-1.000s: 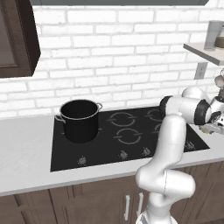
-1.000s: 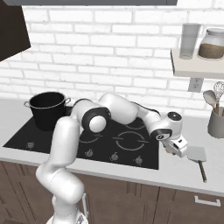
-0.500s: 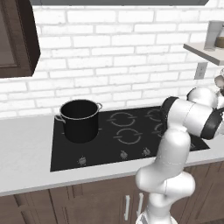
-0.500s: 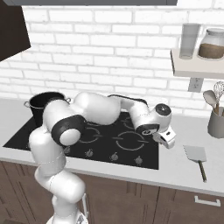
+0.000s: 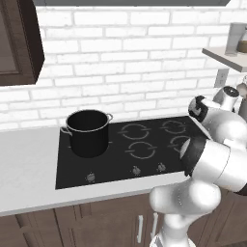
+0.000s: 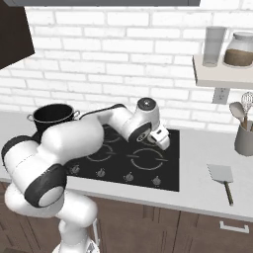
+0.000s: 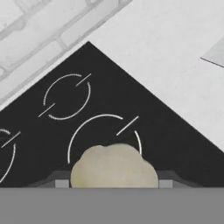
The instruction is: Put the broccoli and garlic in the pot. Retrieve the spatula and lightly stir the vegetables in the pot.
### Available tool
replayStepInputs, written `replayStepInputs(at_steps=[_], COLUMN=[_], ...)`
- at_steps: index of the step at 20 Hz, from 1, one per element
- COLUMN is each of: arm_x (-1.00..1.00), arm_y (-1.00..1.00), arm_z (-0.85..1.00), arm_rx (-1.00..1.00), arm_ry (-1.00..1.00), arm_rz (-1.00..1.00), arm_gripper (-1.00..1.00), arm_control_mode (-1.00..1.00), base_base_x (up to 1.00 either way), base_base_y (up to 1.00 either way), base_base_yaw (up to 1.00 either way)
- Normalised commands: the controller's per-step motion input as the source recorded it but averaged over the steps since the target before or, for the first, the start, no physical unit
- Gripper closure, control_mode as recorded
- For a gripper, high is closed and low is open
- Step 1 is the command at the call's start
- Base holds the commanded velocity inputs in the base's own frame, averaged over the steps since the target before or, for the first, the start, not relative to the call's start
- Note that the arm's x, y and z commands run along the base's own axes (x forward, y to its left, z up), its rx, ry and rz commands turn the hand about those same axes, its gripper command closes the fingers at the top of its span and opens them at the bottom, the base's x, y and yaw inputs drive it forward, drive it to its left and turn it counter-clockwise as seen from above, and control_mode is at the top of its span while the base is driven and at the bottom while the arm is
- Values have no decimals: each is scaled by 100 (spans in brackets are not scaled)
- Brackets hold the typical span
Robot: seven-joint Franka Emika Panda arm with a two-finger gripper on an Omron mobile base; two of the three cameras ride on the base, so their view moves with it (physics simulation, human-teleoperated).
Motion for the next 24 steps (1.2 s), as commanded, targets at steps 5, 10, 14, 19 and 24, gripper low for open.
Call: replayStepInputs(at_steps=[5,10,14,19,24], arm_x=[1,13,27,24,31], arm_y=[100,100,100,100,100], arm_z=[43,38,46,65,44], arm_rx=[-16,-17,-13,-3,0], arm_ry=[0,0,0,0,11], arm_rz=[0,0,0,0,2], arm_gripper=[100,100,100,100,100], arm_control_mode=[-100,-100,-100,-100,-100], base_base_x=[0,0,0,0,0], base_base_y=[0,0,0,0,0], base_base_yaw=[0,0,0,0,0])
